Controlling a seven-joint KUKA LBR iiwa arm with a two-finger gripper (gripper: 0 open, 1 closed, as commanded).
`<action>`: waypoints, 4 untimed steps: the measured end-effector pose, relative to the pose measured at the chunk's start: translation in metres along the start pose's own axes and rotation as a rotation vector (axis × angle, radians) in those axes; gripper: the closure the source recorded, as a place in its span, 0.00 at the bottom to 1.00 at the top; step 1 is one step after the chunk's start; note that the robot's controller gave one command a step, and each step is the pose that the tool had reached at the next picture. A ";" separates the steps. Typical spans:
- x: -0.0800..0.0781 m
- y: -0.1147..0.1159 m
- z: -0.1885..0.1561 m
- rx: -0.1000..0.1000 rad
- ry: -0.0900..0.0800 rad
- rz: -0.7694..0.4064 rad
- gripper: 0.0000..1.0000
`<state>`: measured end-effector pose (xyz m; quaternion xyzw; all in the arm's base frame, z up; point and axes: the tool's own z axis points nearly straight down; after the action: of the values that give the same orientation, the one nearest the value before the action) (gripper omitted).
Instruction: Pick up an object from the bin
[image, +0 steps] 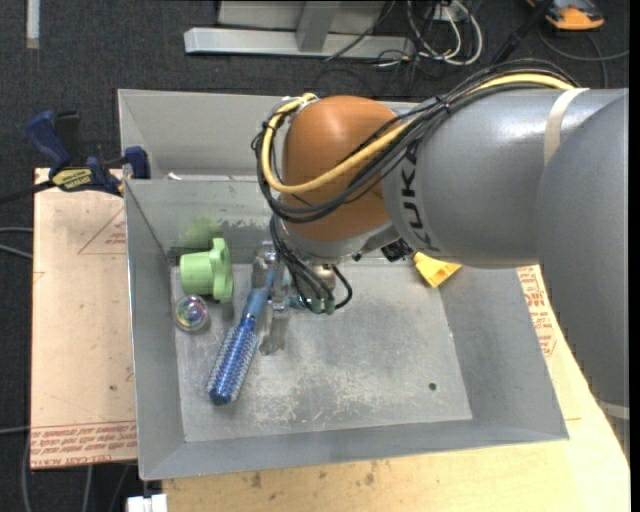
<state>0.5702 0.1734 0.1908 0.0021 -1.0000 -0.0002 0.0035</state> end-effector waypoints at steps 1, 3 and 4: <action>-0.006 0.004 0.123 0.001 -0.004 -0.498 0.00; 0.011 0.023 0.091 0.002 -0.007 -0.930 0.00; 0.017 0.021 0.122 0.002 -0.006 -1.095 0.00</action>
Offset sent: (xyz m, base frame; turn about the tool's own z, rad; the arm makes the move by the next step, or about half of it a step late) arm 0.0058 0.0033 -0.1208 -0.4995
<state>0.5525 0.1945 0.0690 0.5223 -0.8528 -0.0009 0.0002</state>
